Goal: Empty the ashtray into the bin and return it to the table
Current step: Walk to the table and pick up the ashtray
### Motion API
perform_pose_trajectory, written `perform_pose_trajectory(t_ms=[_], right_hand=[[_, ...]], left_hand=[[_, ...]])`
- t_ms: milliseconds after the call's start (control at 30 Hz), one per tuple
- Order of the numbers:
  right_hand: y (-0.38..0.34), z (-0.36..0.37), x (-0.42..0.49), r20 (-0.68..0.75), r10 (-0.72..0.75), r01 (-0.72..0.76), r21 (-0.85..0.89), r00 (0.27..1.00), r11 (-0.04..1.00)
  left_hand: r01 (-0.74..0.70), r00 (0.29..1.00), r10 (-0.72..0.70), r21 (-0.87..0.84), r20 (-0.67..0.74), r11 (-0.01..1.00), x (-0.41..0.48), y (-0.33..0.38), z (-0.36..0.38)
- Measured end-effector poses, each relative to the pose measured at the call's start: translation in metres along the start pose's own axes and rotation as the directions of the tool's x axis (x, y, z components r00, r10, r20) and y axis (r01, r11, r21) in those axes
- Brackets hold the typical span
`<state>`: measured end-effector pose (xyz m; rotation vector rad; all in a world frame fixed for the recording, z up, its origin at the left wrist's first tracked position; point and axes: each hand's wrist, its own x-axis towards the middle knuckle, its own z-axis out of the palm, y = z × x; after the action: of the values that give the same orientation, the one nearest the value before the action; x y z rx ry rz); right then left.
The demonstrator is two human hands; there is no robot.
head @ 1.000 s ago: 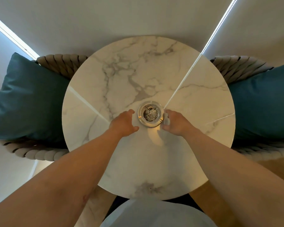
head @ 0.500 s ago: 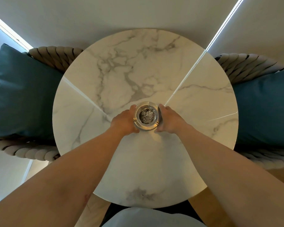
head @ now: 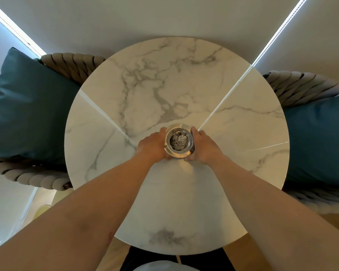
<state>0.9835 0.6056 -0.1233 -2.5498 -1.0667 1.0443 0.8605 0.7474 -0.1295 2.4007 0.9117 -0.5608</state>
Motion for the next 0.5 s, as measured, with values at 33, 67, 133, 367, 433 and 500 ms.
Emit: perform_pose_trajectory(t_ms=[33, 67, 133, 367, 433, 500], right_hand=[[0.0, 0.001, -0.001, -0.001, -0.003, 0.003, 0.002, 1.0, 1.0], [0.0, 0.002, -0.003, -0.002, -0.007, 0.007, 0.004, 1.0, 1.0], [-0.002, 0.003, -0.007, 0.003, -0.011, 0.011, 0.013, 1.0, 1.0], [-0.011, 0.013, -0.028, 0.006, -0.007, 0.007, 0.059, 1.0, 0.998], [-0.014, 0.016, -0.035, 0.016, -0.007, 0.006, 0.054, 1.0, 0.999], [-0.018, 0.021, -0.044, 0.019, -0.018, 0.017, 0.049, 1.0, 0.999]], left_hand=[[0.001, 1.0, -0.001, 0.002, 0.002, 1.0, -0.001, -0.001, 0.0], [0.003, 1.0, -0.003, 0.003, 0.003, 1.0, -0.003, -0.001, 0.001], [0.003, 1.0, -0.003, -0.001, 0.006, 1.0, -0.008, -0.002, 0.001], [-0.022, 1.0, 0.022, -0.023, 0.005, 0.999, -0.032, -0.01, 0.0], [-0.017, 1.0, 0.017, -0.029, 0.01, 0.999, -0.042, -0.013, 0.0], [-0.019, 1.0, 0.019, -0.042, 0.007, 0.999, -0.053, -0.017, 0.001]])
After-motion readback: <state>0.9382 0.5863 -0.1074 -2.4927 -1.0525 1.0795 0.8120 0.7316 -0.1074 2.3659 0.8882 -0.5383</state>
